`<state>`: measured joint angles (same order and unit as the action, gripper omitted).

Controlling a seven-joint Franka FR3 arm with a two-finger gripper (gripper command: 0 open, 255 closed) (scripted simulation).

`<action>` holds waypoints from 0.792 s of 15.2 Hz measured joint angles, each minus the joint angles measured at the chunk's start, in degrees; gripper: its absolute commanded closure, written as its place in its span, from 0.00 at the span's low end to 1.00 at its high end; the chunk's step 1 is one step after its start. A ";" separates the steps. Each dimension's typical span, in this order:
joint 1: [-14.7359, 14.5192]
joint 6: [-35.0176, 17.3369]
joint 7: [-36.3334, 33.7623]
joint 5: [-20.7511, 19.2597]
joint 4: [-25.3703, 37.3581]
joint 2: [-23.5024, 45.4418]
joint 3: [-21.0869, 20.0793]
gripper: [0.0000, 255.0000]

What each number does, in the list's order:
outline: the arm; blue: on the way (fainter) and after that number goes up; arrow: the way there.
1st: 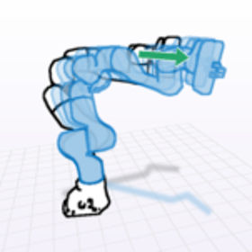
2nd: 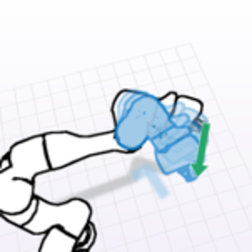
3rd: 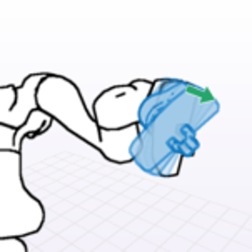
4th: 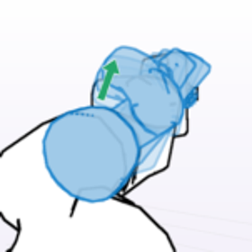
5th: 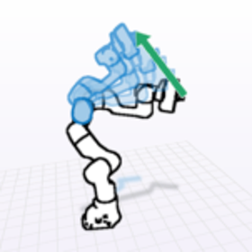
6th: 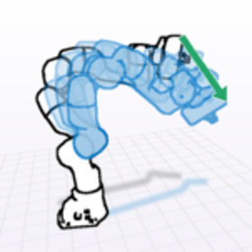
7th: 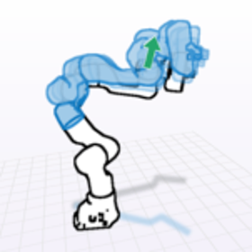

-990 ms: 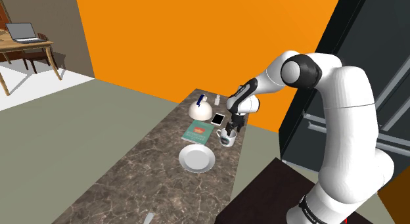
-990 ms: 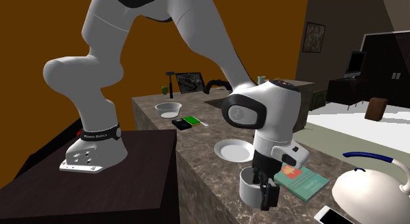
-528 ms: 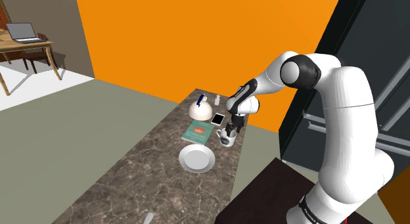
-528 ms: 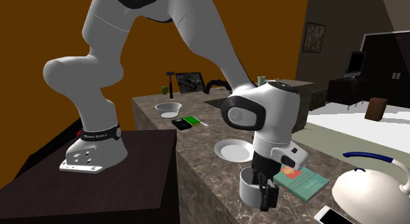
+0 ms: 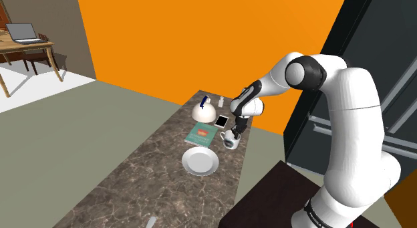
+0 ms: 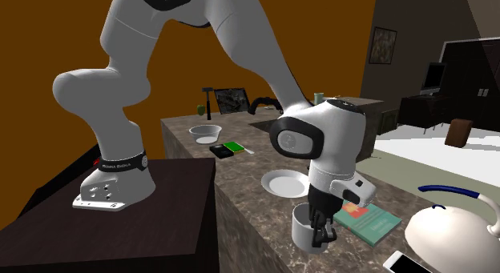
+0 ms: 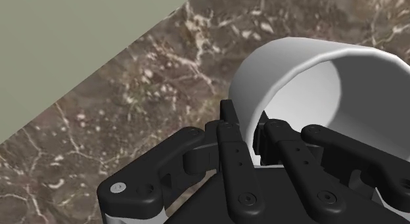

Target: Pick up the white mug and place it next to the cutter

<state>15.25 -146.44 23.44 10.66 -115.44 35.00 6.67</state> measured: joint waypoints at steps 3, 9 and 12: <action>-0.06 0.20 -0.06 -0.06 -0.21 -0.39 0.06 1.00; -0.50 3.08 -0.60 -0.85 -0.95 -4.04 0.76 1.00; -0.79 4.69 -1.02 -1.29 -1.11 -5.83 1.08 1.00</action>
<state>14.46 -141.75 22.43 9.37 -116.55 29.17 7.75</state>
